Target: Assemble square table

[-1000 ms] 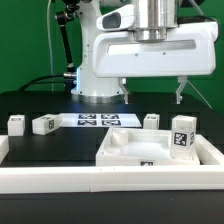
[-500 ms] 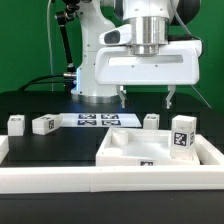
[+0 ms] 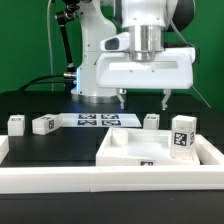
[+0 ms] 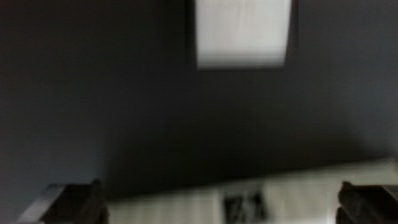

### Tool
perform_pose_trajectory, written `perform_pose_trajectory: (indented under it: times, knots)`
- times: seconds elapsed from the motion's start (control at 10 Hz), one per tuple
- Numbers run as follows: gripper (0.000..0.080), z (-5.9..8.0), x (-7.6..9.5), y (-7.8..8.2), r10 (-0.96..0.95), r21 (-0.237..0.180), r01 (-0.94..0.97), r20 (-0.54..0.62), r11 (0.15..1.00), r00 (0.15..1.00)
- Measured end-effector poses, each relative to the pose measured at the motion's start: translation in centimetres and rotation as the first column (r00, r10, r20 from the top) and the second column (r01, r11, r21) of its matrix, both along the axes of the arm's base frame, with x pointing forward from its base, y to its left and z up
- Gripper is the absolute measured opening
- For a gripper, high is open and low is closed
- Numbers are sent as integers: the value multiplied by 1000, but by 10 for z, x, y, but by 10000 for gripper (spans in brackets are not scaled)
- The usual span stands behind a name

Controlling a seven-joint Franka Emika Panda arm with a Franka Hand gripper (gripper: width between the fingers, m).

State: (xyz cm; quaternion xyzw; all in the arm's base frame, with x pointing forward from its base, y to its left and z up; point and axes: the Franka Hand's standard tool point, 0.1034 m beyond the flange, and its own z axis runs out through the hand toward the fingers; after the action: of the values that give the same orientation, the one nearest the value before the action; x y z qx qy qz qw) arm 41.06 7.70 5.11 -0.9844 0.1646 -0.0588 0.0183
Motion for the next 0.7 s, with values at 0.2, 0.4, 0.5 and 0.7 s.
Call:
perform_pose_trajectory:
  times: [0.2, 0.4, 0.5, 0.7]
  knots:
    - [649, -7, -19, 8, 11, -1, -11, -3, 1000, 1000]
    - [649, -9, -19, 5, 23, 0, -23, -33, 1000, 999]
    - [649, -9, -19, 5, 23, 0, -23, -34, 1000, 999]
    - [649, -12, -27, 8, 33, 10, -32, -116, 999, 993]
